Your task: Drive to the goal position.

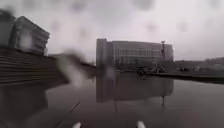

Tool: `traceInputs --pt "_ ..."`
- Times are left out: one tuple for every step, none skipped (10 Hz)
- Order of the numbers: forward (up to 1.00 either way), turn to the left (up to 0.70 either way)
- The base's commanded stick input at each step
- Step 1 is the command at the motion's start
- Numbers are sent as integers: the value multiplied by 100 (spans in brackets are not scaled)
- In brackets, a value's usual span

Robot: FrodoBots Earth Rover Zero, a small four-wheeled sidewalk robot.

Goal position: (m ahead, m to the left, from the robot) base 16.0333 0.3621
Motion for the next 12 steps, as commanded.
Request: traceInputs --pt "70 1" --pt "70 1" --pt "70 1" --pt "70 1" --pt "70 1" --pt "70 1" --pt "70 1" --pt "70 1" --pt "70 1" --pt "70 5" --pt "70 11" --pt "70 14"
